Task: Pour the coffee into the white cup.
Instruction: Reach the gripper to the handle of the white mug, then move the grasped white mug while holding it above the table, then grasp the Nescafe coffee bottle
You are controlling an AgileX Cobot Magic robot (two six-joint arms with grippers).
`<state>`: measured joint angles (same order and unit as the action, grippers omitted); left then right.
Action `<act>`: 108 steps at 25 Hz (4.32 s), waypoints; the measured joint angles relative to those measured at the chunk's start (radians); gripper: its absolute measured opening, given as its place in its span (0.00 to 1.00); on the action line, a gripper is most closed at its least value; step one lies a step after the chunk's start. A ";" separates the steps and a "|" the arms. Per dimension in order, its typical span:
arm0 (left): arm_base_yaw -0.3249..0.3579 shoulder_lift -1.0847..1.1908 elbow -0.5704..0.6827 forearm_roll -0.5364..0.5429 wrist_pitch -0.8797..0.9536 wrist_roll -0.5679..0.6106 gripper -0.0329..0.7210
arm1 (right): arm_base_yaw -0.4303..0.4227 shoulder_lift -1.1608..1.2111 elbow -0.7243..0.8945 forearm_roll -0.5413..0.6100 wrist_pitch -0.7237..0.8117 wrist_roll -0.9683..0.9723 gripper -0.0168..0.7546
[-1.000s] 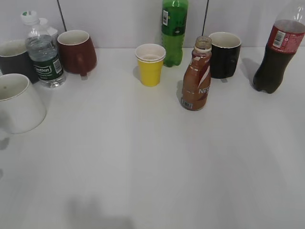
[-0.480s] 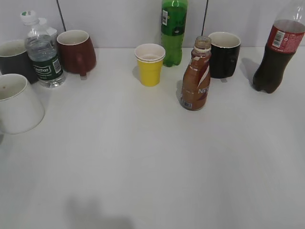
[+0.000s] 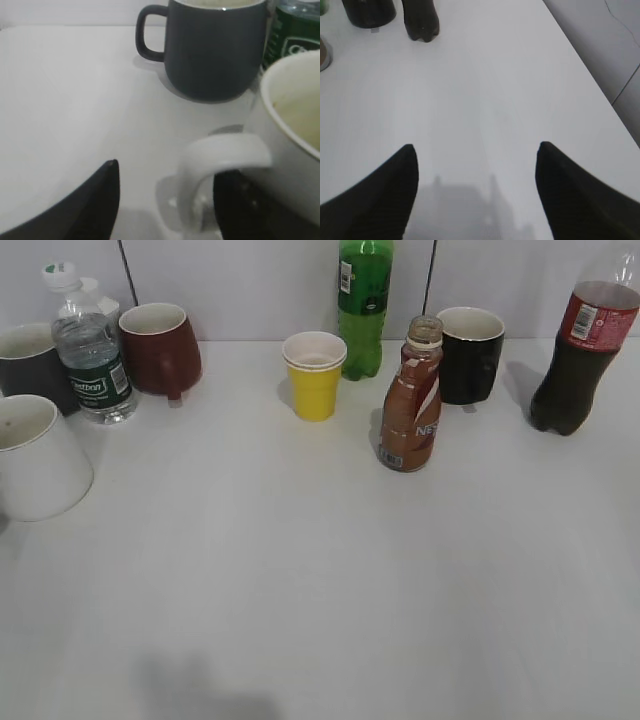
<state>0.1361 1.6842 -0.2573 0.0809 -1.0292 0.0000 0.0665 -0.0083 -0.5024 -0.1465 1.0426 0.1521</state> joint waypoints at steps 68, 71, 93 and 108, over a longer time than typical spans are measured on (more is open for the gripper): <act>-0.125 0.163 -0.479 1.057 -0.104 -0.518 0.10 | 0.000 0.105 -0.016 0.003 -0.102 -0.056 0.76; -0.125 0.163 -0.479 1.057 -0.105 -0.518 0.10 | 0.000 0.244 -0.022 0.002 -0.334 -0.072 0.76; -0.125 0.163 -0.479 1.060 -0.108 -0.518 0.10 | 0.000 1.324 0.093 -0.391 -1.844 0.185 0.76; -0.125 0.163 -0.479 1.056 -0.092 -0.518 0.10 | 0.163 1.824 -0.067 -0.613 -1.936 0.228 0.88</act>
<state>0.0110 1.8468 -0.7360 1.1366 -1.1212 -0.5180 0.2292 1.8155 -0.5695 -0.7599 -0.8937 0.3798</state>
